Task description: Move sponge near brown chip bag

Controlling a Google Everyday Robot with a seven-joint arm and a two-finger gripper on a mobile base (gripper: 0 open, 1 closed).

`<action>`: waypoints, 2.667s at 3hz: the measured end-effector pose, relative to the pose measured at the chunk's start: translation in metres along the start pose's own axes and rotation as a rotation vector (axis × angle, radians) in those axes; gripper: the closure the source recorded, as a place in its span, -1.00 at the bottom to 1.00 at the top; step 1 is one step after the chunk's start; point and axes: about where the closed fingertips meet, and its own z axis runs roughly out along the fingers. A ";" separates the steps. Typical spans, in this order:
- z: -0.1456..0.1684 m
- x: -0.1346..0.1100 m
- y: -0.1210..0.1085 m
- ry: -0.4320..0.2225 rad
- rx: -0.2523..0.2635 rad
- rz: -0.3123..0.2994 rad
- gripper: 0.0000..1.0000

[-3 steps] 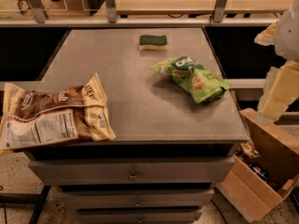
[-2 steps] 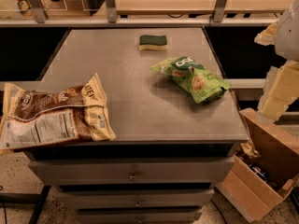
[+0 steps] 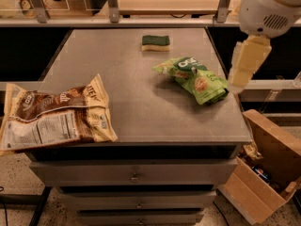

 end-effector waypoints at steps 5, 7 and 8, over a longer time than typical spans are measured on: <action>0.140 -0.117 -0.199 -0.048 0.061 0.201 -1.00; 0.154 -0.123 -0.206 -0.107 0.080 0.260 -1.00; 0.173 -0.128 -0.215 -0.133 0.092 0.356 -1.00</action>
Offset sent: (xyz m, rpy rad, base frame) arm 0.1758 0.0878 0.0235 0.0530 -0.0944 0.0480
